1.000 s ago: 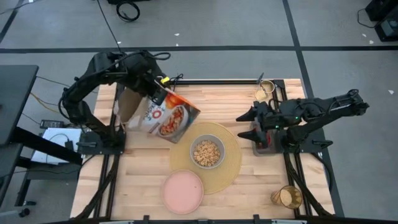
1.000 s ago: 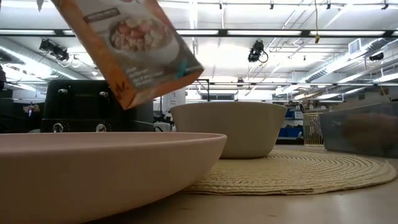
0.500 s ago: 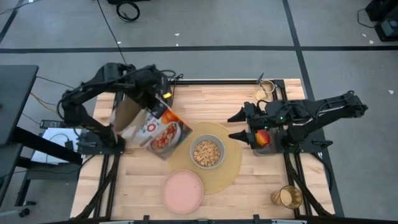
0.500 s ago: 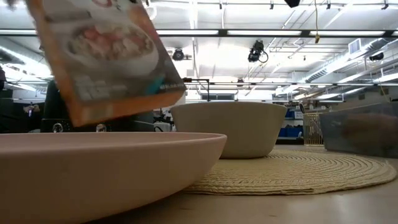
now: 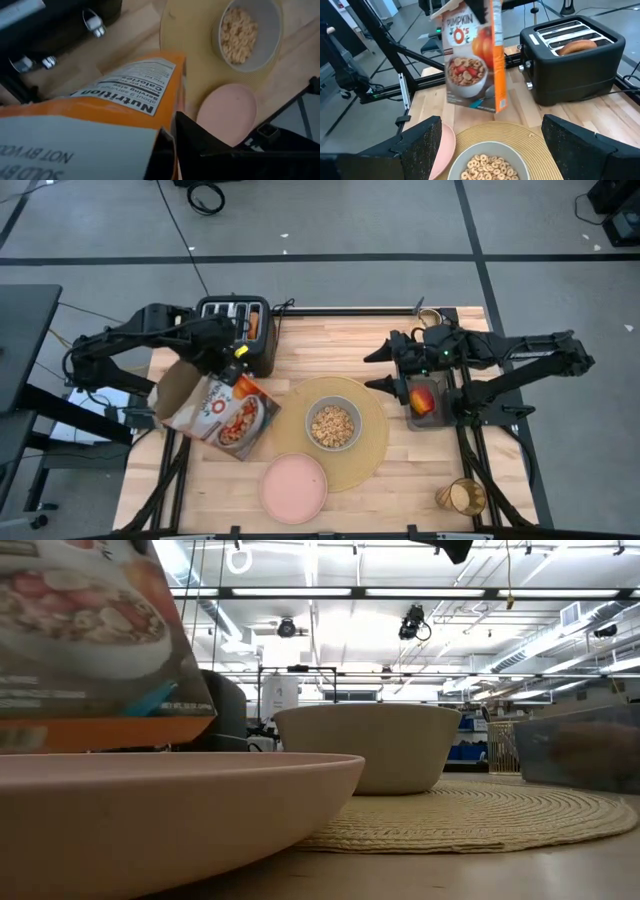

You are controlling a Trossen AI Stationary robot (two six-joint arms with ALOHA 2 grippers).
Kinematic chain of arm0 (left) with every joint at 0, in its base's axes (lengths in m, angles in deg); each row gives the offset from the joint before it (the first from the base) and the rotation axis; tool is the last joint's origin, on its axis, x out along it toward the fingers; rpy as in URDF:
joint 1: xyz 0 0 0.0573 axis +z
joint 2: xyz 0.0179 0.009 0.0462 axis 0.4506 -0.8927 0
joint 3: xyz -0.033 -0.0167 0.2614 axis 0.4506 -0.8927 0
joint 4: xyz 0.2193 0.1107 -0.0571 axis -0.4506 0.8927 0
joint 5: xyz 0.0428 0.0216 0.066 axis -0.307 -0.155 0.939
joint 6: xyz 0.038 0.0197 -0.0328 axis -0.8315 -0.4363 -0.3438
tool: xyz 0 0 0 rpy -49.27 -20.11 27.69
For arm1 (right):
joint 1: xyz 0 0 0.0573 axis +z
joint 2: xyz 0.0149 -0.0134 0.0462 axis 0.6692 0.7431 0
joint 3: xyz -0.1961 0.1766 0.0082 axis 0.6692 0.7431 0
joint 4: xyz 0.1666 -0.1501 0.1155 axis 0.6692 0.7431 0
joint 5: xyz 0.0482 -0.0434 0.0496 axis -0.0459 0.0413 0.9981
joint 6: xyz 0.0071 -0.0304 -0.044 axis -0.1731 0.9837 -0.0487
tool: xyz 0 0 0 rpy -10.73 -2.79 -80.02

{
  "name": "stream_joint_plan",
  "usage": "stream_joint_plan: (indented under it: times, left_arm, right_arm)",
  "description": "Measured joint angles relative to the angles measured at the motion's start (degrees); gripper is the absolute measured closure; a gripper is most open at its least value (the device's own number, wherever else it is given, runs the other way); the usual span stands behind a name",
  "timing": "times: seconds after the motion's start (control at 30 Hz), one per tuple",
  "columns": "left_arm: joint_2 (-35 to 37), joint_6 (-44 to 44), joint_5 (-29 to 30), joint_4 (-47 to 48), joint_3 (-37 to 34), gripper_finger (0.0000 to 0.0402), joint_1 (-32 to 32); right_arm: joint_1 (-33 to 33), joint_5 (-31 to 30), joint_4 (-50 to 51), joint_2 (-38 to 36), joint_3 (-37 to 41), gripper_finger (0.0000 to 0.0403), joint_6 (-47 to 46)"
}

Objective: Arrange a breakfast setting
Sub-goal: Pour the cereal from the orange cereal box into the gray bowl

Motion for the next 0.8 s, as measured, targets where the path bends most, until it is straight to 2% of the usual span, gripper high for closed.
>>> stream_joint_plan:
  times: [0.33, 0.5, 0.7, 0.8]
  left_arm:
    - [0.7, 1.4, 2.9, -0.1, -1.1, 0.0396, -1.4]
    - [0.0, 1.6, 3.6, 0.1, -1.1, 0.0396, -1.4]
    - [-0.5, 2.8, 4.2, -0.1, -1.1, 0.0396, -1.4]
    - [-0.7, 3.5, 4.7, 0.1, -1.1, 0.0394, -0.7]
  right_arm:
    - [-1.7, 4.4, -0.9, 1.7, 0.0, 0.0057, 1.5]
    - [0.0, 4.1, -6.6, 9.0, 0.0, 0.0057, 6.5]
    - [1.7, -1.8, -17.8, 19.2, 0.0, 0.0057, 10.0]
    - [2.3, -2.0, -24.3, 24.5, 0.0, 0.0061, 10.8]
